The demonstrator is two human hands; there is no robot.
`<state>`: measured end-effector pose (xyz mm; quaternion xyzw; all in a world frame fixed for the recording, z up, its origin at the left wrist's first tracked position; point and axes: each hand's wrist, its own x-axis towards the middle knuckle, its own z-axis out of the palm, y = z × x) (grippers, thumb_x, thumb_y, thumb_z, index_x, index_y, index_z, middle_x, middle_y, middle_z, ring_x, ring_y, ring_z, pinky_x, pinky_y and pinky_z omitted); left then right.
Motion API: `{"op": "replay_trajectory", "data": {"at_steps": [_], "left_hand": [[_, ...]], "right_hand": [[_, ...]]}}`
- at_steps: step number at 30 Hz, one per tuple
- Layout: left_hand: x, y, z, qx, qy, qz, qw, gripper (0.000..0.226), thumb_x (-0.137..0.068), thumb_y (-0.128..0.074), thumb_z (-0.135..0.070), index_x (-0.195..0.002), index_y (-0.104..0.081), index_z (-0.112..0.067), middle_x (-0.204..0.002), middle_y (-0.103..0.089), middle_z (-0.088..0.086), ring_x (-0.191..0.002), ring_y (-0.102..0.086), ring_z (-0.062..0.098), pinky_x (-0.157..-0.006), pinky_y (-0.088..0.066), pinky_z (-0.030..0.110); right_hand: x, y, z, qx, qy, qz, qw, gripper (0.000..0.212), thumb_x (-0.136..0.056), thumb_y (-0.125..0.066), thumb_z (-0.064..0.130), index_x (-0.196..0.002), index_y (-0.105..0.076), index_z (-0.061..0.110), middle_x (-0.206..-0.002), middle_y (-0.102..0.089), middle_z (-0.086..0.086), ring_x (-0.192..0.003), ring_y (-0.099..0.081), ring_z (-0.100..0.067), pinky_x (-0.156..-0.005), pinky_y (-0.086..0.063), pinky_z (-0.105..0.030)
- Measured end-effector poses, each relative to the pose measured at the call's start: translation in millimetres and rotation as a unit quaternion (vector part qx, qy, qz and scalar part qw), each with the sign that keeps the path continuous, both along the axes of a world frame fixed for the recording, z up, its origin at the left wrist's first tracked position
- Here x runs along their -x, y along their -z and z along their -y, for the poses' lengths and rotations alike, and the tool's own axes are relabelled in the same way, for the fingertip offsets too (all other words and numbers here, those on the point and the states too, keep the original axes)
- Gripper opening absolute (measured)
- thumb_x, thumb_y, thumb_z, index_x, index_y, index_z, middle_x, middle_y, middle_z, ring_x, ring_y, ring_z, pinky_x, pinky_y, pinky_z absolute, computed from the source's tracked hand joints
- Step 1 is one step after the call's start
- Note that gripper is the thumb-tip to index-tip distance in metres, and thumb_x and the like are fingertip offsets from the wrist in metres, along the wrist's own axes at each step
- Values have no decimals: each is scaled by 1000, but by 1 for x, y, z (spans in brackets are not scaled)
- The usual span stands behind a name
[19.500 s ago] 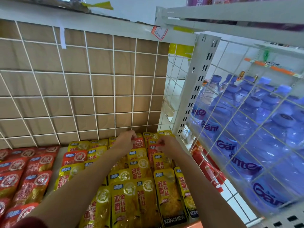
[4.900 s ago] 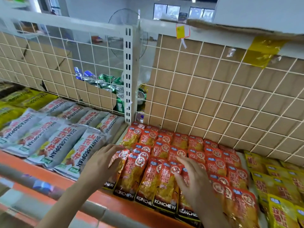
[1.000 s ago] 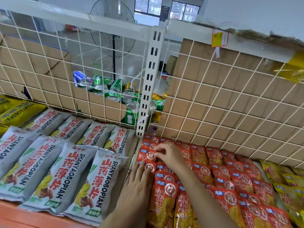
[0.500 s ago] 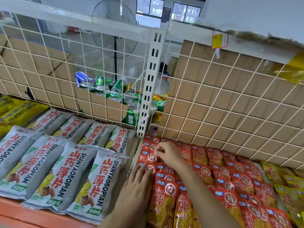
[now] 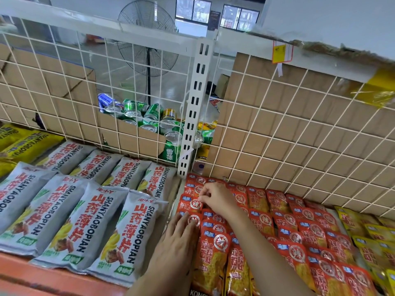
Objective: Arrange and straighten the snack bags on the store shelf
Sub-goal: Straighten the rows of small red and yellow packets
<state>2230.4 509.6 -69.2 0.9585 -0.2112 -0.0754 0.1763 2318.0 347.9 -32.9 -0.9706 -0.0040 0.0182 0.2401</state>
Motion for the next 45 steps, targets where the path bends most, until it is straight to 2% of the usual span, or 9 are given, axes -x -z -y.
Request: {"op": "replay_trajectory", "data": {"at_steps": [8,13,17,20,23,26,33,38,45], "left_hand": [[0,-1,0,11,4,30,999,84,-72,12,-58,-148,-11,-28,-156,-5,-8,-144,3,13,-115,-17,30],[1,0,-1,-20,-2,20,1000,55,-84,-27,-47,-121,-61,-25,-125,-60,-4,-120,-53,17,-86,-52,28],[0,8,2,-5,14,38,999,83,-73,13,-53,-148,-11,-25,-157,-7,-4,-144,1,16,-116,-13,32],[-1,3,1,-16,16,47,999,74,-80,13,-53,-148,0,-27,-157,4,-7,-143,10,14,-118,-5,30],[1,1,-1,-17,13,41,999,59,-95,-4,-50,-148,0,-25,-157,5,-6,-143,10,14,-118,-5,32],[3,1,-1,-11,17,49,999,78,-77,15,-54,-148,0,-25,-157,3,-5,-143,8,14,-118,-5,31],[4,1,-2,20,1,45,999,89,-68,18,-53,-148,-6,-23,-157,-3,-3,-144,2,16,-116,-9,32],[2,-1,-6,69,18,103,992,47,-87,-32,-42,-125,-50,-21,-130,-56,2,-120,-52,21,-89,-51,38],[-7,-6,1,132,82,170,973,44,-90,-33,-45,-125,-49,-26,-135,-49,-3,-126,-44,18,-99,-43,38]], "right_hand": [[0,3,0,-20,15,4,1000,8,-87,-61,26,-90,-64,19,-103,-64,5,-91,-55,-8,-76,-43,-24],[-1,4,-1,-18,21,1,1000,6,-86,-62,26,-82,-62,21,-99,-65,4,-89,-56,-8,-76,-44,-25],[1,4,-2,-14,23,6,1000,7,-86,-62,24,-80,-61,20,-96,-65,4,-83,-51,-5,-72,-38,-22],[3,4,-4,-21,31,14,999,6,-85,-63,23,-83,-63,17,-96,-65,3,-86,-55,-8,-72,-37,-21],[7,3,-3,-47,47,26,997,9,-86,-62,24,-93,-63,18,-101,-64,3,-89,-54,-8,-73,-38,-20],[15,1,-1,-38,54,42,997,15,-86,-61,26,-101,-63,21,-106,-64,5,-91,-54,-6,-79,-44,-22],[24,1,-9,18,45,33,998,24,-89,-57,32,-111,-63,27,-117,-59,4,-106,-54,-12,-89,-43,-28],[42,-15,-4,4,78,75,994,25,-90,-54,32,-114,-59,26,-118,-57,7,-105,-55,-10,-91,-47,-30],[109,-32,38,20,137,84,987,30,-92,-52,35,-119,-56,25,-123,-55,8,-112,-52,-9,-92,-39,-26]]}}
